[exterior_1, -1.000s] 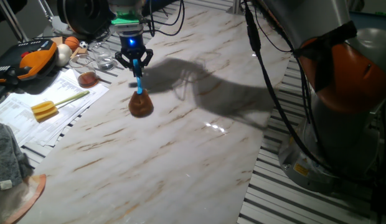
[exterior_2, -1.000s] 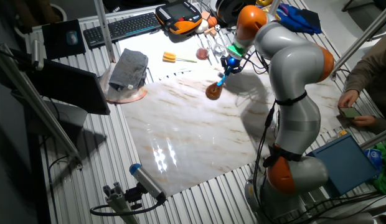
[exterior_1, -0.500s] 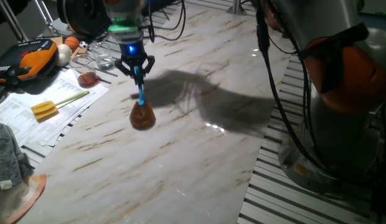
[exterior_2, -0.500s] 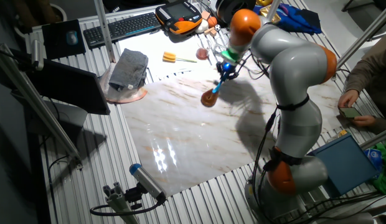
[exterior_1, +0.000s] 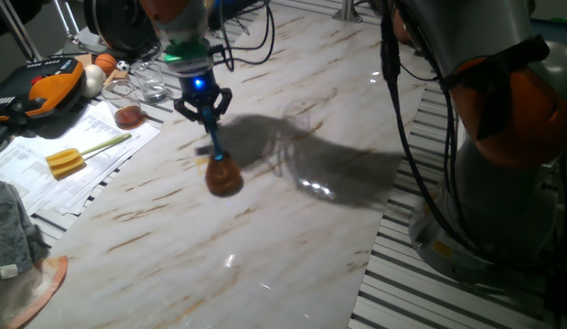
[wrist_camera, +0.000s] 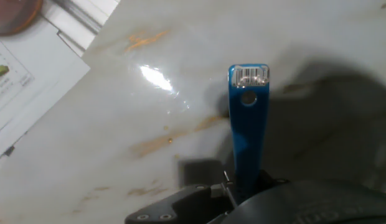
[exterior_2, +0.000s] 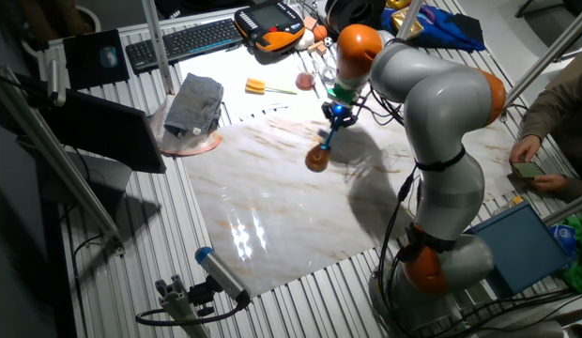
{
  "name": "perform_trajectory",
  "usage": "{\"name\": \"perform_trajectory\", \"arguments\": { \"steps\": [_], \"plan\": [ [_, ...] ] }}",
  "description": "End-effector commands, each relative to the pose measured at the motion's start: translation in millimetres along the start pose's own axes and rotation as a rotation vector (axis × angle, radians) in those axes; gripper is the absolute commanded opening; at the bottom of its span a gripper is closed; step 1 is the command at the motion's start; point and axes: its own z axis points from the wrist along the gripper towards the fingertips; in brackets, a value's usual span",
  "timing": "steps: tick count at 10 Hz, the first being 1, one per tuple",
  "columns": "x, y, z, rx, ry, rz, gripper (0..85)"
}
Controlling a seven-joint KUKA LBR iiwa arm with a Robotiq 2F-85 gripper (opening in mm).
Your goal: Scrub the table with a brush
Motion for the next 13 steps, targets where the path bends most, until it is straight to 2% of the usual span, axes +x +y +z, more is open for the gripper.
{"name": "perform_trajectory", "arguments": {
  "steps": [1, 3, 6, 7, 9, 10, 11, 12, 13],
  "plan": [
    [-10.2, -4.4, -2.8, 0.002, 0.006, -0.040, 0.0],
    [-28.4, 0.5, -6.2, -0.006, 0.010, -0.014, 0.0],
    [-45.8, 25.6, -3.2, -0.016, -0.020, 0.109, 0.0],
    [-50.0, 31.1, -3.0, -0.033, -0.014, 0.159, 0.0],
    [-48.0, 41.3, -2.7, -0.042, -0.033, 0.232, 0.0],
    [-48.8, 40.6, -2.6, -0.038, -0.046, 0.228, 0.0],
    [-52.2, 36.9, -2.9, -0.039, -0.047, 0.203, 0.0],
    [-56.1, 32.6, -2.1, -0.043, -0.056, 0.169, 0.0],
    [-60.7, 26.9, -1.3, -0.034, -0.071, 0.110, 0.0]
  ]
}}
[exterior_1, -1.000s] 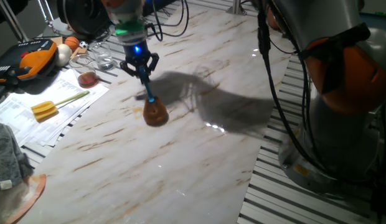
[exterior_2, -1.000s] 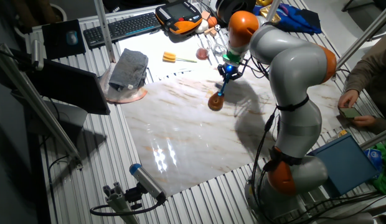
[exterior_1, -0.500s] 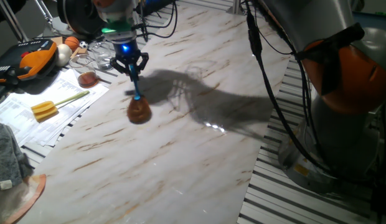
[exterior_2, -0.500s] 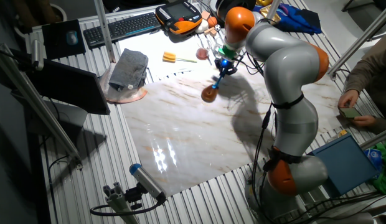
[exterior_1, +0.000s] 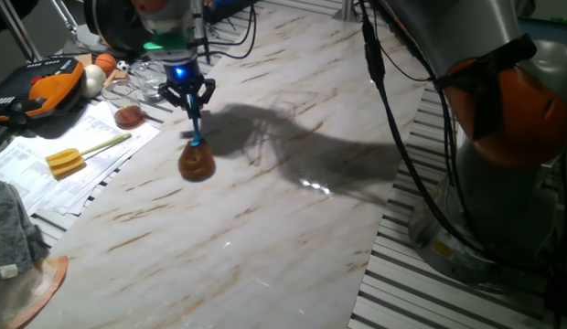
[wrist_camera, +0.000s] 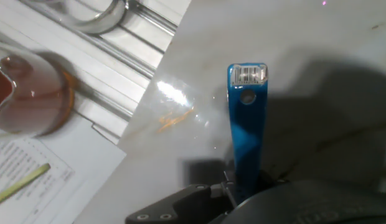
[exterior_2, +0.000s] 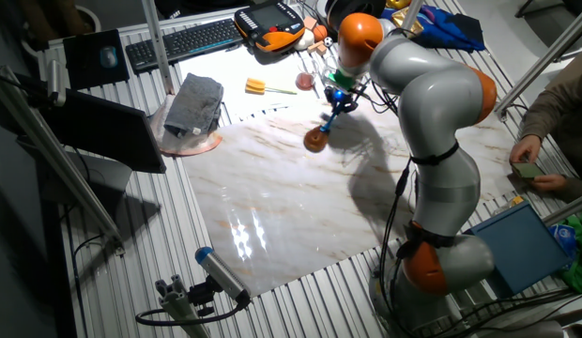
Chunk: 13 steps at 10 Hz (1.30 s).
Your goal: Scrub the table with a brush
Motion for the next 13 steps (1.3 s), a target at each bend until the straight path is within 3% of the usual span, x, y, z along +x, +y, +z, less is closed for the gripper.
{"name": "perform_trajectory", "arguments": {
  "steps": [1, 3, 4, 8, 9, 10, 12, 13],
  "plan": [
    [-4.4, -4.5, 0.5, 0.004, -0.006, -0.071, 0.0],
    [-14.1, -16.5, 0.8, 0.010, 0.006, -0.169, 0.0],
    [-10.3, -14.6, 1.1, 0.004, 0.018, -0.157, 0.0],
    [44.9, -7.6, 2.6, 0.016, 0.018, -0.053, 0.0],
    [46.5, -7.0, 3.5, 0.022, 0.011, -0.048, 0.0],
    [37.0, -6.7, 4.1, 0.020, 0.010, -0.062, 0.0],
    [1.7, -5.0, 5.2, 0.010, 0.008, -0.116, 0.0],
    [-9.8, -4.8, 8.6, 0.005, 0.002, -0.130, 0.0]
  ]
}}
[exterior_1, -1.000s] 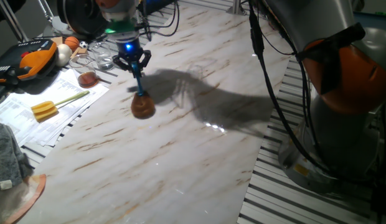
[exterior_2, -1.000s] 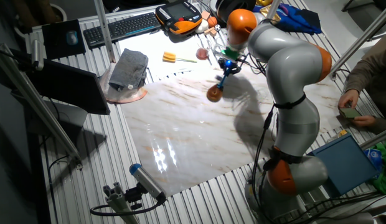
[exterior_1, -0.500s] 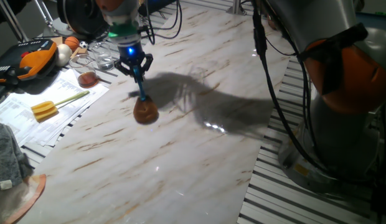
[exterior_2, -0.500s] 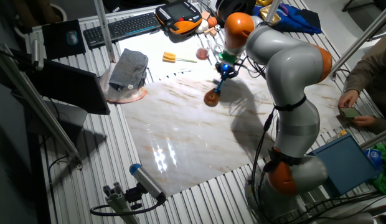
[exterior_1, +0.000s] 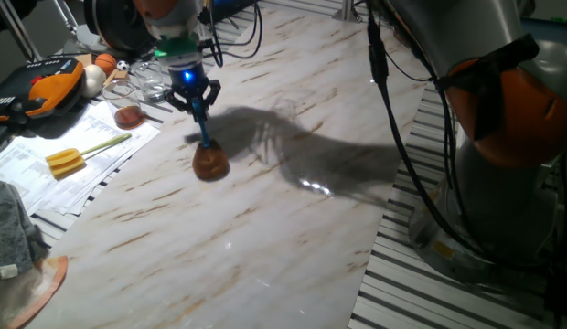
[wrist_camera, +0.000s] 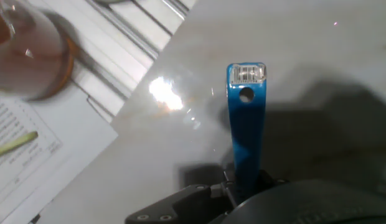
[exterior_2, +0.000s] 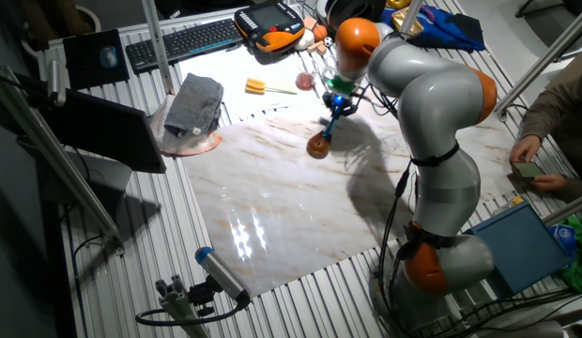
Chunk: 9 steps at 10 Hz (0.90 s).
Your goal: Scrub the table with a brush
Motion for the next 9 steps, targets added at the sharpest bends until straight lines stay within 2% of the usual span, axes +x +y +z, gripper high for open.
{"name": "perform_trajectory", "arguments": {
  "steps": [1, 2, 4, 5, 7, 8, 9],
  "plan": [
    [-8.5, -5.5, 2.0, -0.006, 0.004, -0.006, 0.0],
    [-3.7, -5.4, 0.6, -0.012, 0.020, -0.001, 0.0],
    [30.3, -4.9, -8.1, 0.001, 0.035, 0.051, 0.0],
    [47.8, -4.6, -8.7, 0.006, 0.027, 0.082, 0.0],
    [73.0, -0.6, -4.9, 0.007, 0.007, 0.123, 0.0],
    [75.1, 2.5, -2.8, 0.010, -0.002, 0.129, 0.0],
    [69.1, 3.7, -1.9, 0.008, -0.002, 0.125, 0.0]
  ]
}}
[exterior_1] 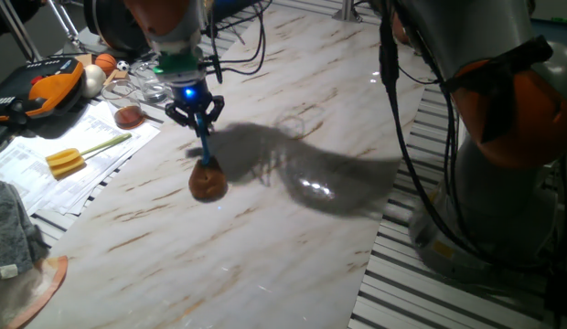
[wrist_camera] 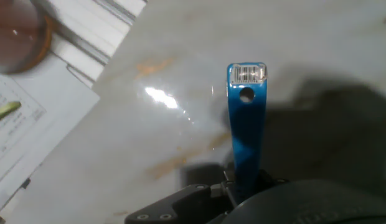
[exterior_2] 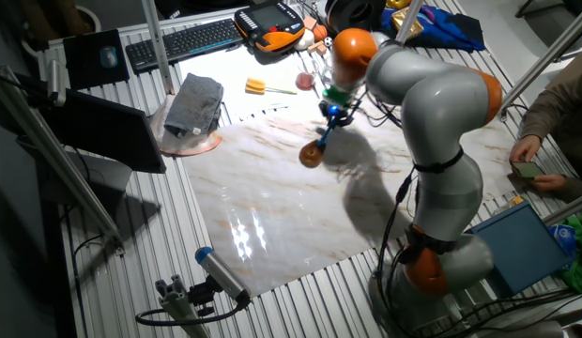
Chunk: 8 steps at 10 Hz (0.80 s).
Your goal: Scrub the table with a brush
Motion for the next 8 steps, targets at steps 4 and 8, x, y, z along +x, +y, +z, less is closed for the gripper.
{"name": "perform_trajectory", "arguments": {
  "steps": [4, 8],
  "plan": [
    [-58.3, 3.0, -0.3, -0.011, 0.013, -0.087, 0.0],
    [-40.4, -2.2, -2.8, -0.010, 0.029, -0.085, 0.0]
  ]
}}
